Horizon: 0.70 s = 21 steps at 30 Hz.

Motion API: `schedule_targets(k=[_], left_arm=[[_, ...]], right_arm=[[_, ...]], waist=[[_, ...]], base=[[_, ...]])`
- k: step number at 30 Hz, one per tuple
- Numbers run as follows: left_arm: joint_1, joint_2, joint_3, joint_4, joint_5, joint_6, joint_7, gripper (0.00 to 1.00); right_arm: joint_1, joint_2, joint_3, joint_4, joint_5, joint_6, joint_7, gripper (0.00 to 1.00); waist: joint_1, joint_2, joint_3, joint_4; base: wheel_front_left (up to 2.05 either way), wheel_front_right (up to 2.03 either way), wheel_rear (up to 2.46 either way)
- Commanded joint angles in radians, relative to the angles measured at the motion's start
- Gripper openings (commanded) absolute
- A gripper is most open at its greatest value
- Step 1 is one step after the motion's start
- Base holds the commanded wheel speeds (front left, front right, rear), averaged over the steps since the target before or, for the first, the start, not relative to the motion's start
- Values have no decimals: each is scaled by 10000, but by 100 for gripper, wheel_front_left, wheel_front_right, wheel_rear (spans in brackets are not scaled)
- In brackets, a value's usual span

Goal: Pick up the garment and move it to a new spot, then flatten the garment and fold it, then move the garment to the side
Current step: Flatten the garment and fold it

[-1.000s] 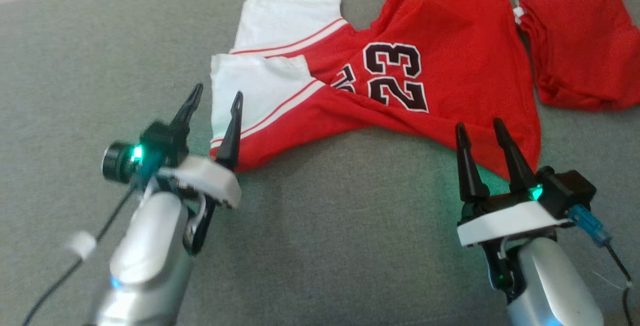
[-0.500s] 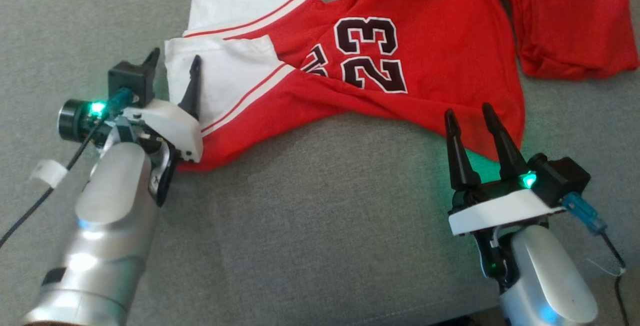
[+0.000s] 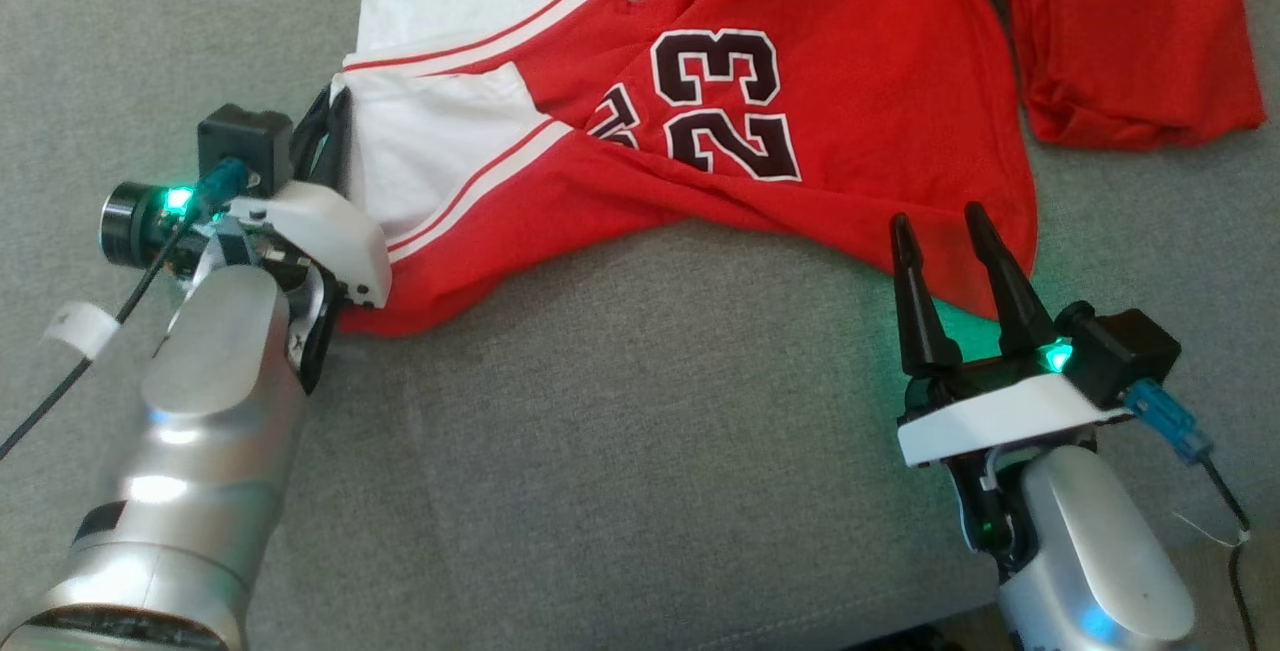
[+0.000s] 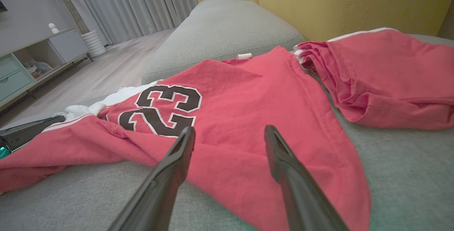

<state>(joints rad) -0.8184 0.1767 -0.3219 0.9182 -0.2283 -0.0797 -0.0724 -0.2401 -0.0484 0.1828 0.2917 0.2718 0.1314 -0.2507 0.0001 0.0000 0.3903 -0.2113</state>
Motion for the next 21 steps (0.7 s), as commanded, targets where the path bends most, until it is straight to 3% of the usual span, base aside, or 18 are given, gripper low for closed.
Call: schedule_targets(k=[1,8,21], left_arm=[[-351,250,204,-111,-78,16,-263,0],[-387,79,83,-145,-93,15,-1197,0],[-212,467,-345,-2865,79,-271,-1848,0]], right_arm=[[-146,-18,160,-209,-11,-7,-110,100],[-59,-18,97,-4,-102,-7,-110,100],[253,-18,-154,475,-107,-7,-110,100]], waist=[[-1,0,-65,23],[-1,0,-554,240],[-1,0,-1943,1228]], base=[[0,0,0],[0,0,0],[0,0,0]])
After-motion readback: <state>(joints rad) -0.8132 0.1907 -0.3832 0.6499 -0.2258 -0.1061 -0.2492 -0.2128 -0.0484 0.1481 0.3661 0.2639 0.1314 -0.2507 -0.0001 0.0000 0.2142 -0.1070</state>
